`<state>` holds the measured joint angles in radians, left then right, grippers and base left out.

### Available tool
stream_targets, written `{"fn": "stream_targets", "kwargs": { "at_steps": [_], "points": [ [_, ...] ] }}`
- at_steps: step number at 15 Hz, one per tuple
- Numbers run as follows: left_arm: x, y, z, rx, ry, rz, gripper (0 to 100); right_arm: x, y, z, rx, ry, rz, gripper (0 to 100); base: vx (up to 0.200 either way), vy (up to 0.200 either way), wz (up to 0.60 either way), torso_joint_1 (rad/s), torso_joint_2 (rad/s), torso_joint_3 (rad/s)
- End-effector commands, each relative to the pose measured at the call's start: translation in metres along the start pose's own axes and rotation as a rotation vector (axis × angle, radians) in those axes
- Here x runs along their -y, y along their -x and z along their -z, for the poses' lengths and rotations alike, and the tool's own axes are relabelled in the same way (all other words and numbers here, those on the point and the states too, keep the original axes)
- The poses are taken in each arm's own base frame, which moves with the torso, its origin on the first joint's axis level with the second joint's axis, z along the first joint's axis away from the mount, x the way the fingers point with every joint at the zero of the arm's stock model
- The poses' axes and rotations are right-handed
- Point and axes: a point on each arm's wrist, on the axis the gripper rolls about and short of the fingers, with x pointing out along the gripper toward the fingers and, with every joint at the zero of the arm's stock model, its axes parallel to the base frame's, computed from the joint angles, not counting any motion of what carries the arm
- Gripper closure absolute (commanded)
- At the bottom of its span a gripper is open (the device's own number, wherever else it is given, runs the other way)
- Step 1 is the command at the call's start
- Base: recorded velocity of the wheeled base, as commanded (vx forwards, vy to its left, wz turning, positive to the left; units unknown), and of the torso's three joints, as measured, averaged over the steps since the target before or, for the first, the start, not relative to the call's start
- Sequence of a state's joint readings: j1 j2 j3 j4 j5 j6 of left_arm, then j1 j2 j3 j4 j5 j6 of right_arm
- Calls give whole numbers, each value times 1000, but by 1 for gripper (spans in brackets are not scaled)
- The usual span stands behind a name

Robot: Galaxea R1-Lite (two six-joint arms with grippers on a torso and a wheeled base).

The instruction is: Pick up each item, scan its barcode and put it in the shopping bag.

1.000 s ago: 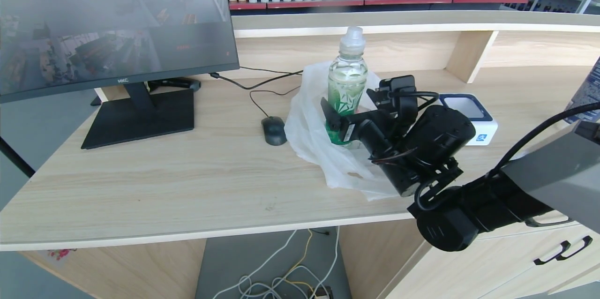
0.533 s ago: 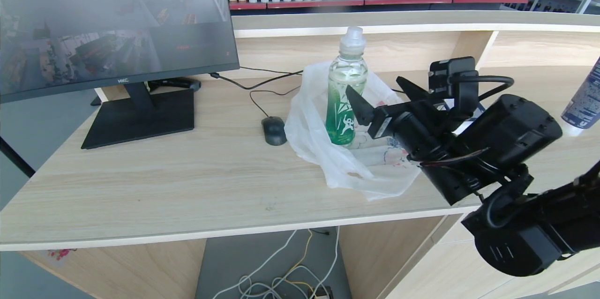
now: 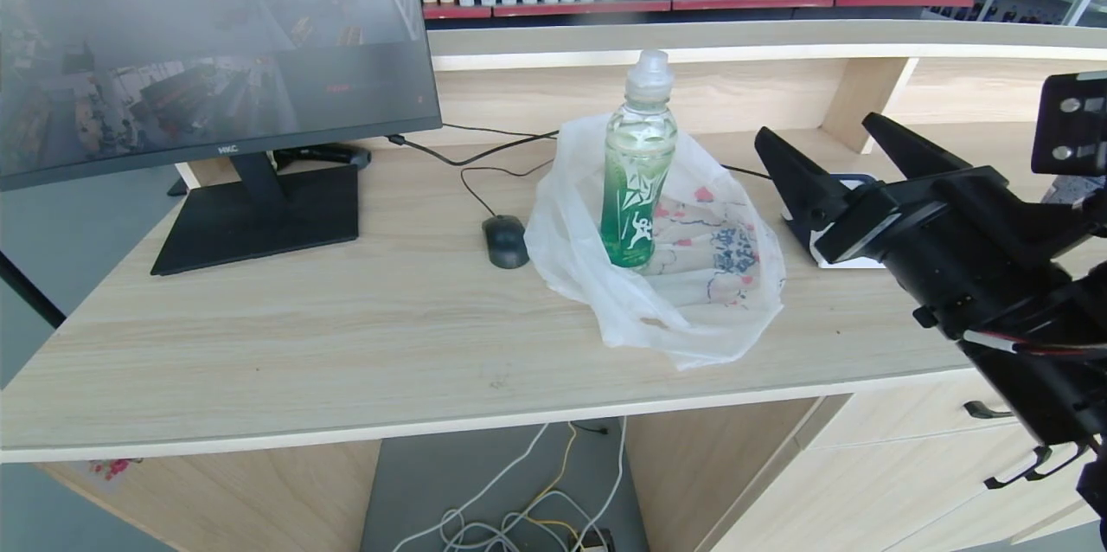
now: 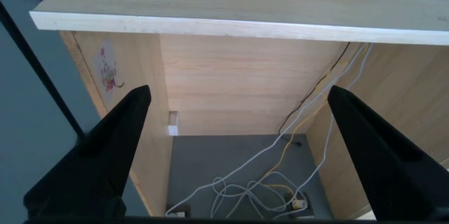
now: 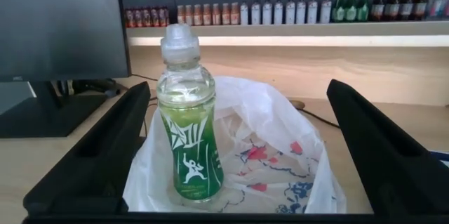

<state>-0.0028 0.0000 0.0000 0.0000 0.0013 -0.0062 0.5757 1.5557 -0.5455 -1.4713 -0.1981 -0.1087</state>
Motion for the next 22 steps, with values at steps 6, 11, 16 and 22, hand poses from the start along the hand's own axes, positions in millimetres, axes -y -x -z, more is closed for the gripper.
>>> {"fn": "stream_targets", "kwargs": {
  "at_steps": [6, 11, 16, 22],
  "points": [
    [0, 0, 0, 0, -20, 0, 0, 3, 2, -8, 26, -2, 9, 0, -67, 0, 0, 1, 2, 1],
    [0, 0, 0, 0, -18, 0, 0, 4, 2, -9, 28, 0, 13, 0, -40, 0, 0, 2, 1, 0],
    [0, 0, 0, 0, -15, 0, 0, 5, 3, -8, 24, 1, 14, 0, 0, -80, 0, 2, 2, 0],
    [0, 0, 0, 0, -17, 0, 0, 18, -2, -4, 18, 29, 67, 0, 0, -200, 0, 5, 4, 2]
  ]
}}
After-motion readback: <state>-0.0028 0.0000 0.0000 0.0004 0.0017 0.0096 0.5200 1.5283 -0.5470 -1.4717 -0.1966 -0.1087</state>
